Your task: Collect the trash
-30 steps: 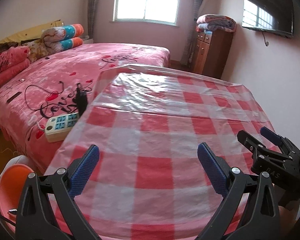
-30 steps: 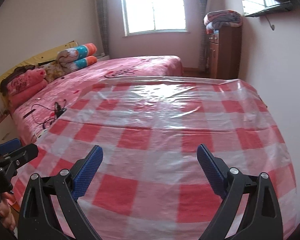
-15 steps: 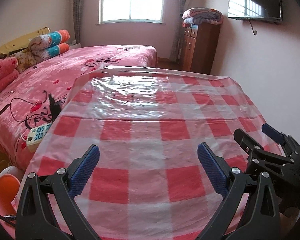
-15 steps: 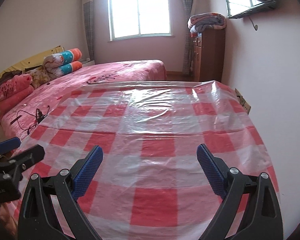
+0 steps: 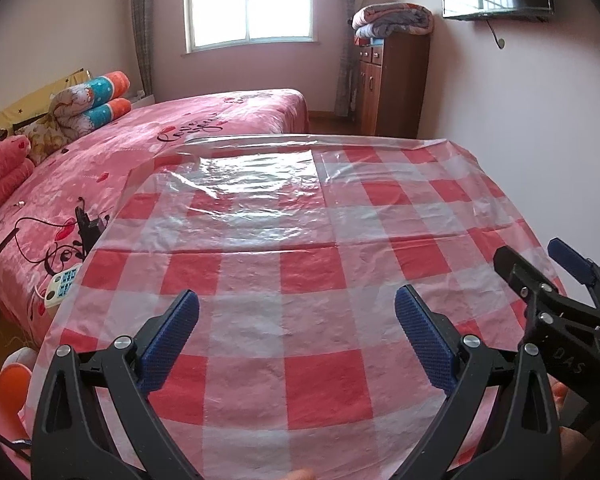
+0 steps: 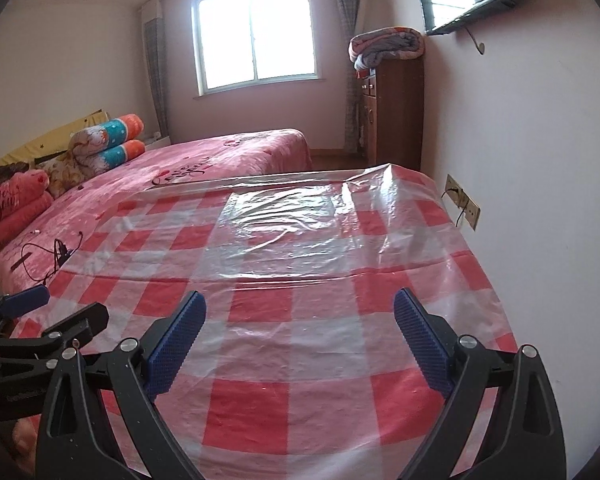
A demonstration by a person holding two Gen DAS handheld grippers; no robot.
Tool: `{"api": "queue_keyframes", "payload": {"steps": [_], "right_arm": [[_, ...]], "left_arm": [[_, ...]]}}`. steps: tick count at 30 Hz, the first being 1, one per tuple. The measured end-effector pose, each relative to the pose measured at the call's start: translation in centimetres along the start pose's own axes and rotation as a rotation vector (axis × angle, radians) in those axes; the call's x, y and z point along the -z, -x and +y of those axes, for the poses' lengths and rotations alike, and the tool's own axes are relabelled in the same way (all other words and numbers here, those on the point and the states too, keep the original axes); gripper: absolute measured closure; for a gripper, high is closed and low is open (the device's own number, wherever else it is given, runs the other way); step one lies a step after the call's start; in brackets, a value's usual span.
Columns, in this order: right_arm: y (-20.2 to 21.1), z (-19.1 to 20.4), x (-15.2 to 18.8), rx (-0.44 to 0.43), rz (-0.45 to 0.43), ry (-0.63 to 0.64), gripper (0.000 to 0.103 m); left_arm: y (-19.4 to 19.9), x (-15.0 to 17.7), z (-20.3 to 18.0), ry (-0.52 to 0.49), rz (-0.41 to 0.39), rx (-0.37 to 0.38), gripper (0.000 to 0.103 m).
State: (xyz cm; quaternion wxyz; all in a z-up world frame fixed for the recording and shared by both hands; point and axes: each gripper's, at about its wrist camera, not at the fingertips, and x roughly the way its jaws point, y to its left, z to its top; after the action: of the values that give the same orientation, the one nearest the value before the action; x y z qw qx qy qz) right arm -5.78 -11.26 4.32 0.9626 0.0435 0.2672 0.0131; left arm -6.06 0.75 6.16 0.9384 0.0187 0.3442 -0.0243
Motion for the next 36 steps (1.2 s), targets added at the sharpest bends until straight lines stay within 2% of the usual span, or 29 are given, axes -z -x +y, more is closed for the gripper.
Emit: {"api": "queue_keyframes", "payload": {"steps": [17,24,30,36], "right_arm": [[0.1,-1.3,0.2,0.004,0.014,-0.018,0.008],[-0.5,-0.9,0.1,0.004,0.035,-0.003,0.008],[-1.6,-0.7,0.3,0.012,0.078,-0.005,0.008],[-3.8,-0.5,0.4,0.050,0.168,0.002,0.008]], "left_arm": [[-1.0,0.2,-1.1,-0.027,0.016,-0.047,0.004],[-1.7,0.5,-0.8,-0.009,0.030,-0.029,0.004],[-3.5,0.8,-0.5,0.003,0.091,-0.019,0.004],[-5.9,0.7,-0.1,0.030,0.167,-0.023,0.004]]}}
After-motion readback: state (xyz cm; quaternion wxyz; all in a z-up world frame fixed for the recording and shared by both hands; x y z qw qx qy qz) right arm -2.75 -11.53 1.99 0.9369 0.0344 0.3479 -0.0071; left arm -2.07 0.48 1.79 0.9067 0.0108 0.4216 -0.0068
